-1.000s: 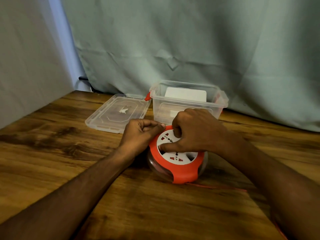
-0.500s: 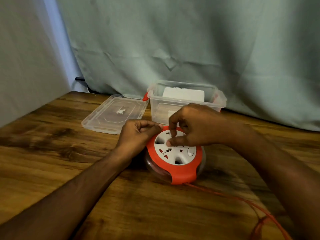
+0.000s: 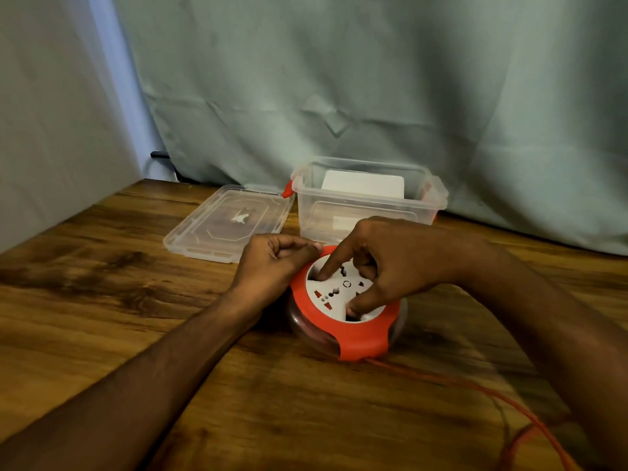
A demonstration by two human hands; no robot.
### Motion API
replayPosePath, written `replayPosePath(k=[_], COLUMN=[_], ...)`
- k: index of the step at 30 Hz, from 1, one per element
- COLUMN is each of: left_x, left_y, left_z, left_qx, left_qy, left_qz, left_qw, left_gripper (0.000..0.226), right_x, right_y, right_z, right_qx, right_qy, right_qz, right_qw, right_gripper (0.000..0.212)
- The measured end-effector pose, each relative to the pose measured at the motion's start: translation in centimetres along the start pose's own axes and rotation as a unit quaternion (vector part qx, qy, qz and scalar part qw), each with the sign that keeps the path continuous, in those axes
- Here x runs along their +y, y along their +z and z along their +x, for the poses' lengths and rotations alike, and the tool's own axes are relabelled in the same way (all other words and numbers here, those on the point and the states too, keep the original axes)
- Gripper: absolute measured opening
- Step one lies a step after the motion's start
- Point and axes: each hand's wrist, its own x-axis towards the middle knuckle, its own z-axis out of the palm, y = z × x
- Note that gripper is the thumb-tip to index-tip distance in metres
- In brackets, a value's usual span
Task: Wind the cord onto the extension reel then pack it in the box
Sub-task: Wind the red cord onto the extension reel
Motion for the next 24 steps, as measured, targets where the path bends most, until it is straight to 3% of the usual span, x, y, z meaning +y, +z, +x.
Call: replayPosePath(k=[14,24], left_x=[0.2,0.2], left_y=[0.1,0.2], left_z=[-0.2,-0.2], left_qx=[-0.007,-0.010], left_qy=[-0.002,-0.007], left_qz=[-0.013,-0.017], left_qw=[1.000,1.000], left_gripper=[0.015,0.010], right_x=[0.1,0.9], right_y=[2.4,3.4], right_z=[1.5,2.0], right_qx=[0.176,0.196], right_qy=[0.086,0.148], right_qz=[-0.175,-0.181], right_qw=[0.965,0.952], right_gripper=[0.065,0.061])
